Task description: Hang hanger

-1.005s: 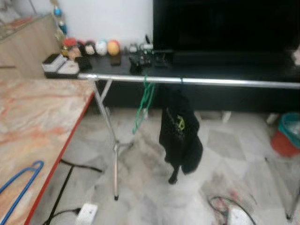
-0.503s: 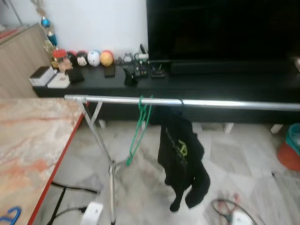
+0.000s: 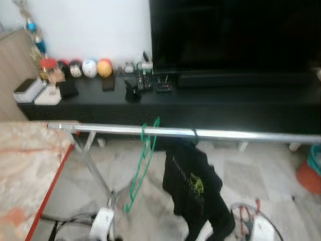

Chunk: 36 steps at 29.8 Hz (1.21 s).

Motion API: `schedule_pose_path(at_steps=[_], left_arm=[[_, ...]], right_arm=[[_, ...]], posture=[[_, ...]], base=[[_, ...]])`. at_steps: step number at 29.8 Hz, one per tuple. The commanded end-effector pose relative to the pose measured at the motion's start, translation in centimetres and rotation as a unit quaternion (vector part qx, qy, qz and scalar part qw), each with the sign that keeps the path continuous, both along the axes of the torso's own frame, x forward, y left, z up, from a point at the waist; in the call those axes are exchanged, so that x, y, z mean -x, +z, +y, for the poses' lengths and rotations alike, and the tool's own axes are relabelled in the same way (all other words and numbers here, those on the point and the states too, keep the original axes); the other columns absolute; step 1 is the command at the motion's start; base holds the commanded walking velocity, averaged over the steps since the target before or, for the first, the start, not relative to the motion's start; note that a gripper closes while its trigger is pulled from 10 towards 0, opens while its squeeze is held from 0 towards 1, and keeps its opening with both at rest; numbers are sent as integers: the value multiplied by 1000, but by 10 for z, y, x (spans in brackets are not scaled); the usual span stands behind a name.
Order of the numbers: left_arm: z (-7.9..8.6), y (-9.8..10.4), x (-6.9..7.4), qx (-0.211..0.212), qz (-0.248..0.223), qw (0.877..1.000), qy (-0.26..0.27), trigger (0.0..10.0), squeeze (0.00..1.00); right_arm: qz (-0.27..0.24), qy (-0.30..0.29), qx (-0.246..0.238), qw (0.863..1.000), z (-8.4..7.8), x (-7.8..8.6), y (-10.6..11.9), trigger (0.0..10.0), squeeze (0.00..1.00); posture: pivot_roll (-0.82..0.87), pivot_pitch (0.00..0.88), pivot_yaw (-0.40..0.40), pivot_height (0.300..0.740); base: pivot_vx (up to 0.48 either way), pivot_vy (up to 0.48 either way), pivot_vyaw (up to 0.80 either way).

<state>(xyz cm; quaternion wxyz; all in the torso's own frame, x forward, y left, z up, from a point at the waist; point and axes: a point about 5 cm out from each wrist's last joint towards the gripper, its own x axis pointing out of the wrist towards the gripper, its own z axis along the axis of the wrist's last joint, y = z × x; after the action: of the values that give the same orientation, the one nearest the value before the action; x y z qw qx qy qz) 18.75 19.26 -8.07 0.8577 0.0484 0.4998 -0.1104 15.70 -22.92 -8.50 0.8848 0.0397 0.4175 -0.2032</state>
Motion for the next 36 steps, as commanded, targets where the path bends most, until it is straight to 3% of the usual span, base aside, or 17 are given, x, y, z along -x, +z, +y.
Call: schedule_pose_path(at_steps=[1,3,4,13,14,22,26,31,36], left_arm=[[2,-2,5,-6,10,1000,-2,10000,0],[2,-3,6,-7,11,1000,-2,10000,0],[2,-3,6,-6,11,1000,-2,10000,0],[-1,-4,6,-10,13,1000,-1,10000,0],[-1,-4,6,-12,13,1000,-2,10000,0],[-1,-4,7,-14,14,1000,-6,10000,0],[0,-4,7,-17,14,1000,-7,10000,0],[1,-4,7,-19,15,1000,-10,10000,0],[0,-4,6,-20,15,1000,-12,10000,0]], right_arm=[[-8,-2,14,1000,-7,-1,3,10000,0],[-22,-4,21,1000,-10,-6,6,10000,0],[-50,-8,36,998,-15,-19,14,10000,0],[-116,-14,72,991,-25,-39,32,10000,0],[-148,4,95,984,-27,-50,43,10000,0],[-233,60,143,960,-22,-80,71,10000,0],[-259,52,160,951,-20,-84,78,10000,0],[-279,77,169,942,-2,-70,73,10000,0],[-296,82,173,936,3,-67,76,10000,0]], posture=[[-79,0,51,740],[-79,0,51,740],[-81,0,50,740],[-77,0,48,740],[-82,0,50,740],[-79,0,52,740],[-79,0,51,740],[-83,0,54,740],[-87,0,55,740]], base=[[0,0,0],[0,0,0],[0,0,0],[0,0,0],[0,0,0],[0,0,0],[0,0,0],[0,0,0],[0,0,0]])
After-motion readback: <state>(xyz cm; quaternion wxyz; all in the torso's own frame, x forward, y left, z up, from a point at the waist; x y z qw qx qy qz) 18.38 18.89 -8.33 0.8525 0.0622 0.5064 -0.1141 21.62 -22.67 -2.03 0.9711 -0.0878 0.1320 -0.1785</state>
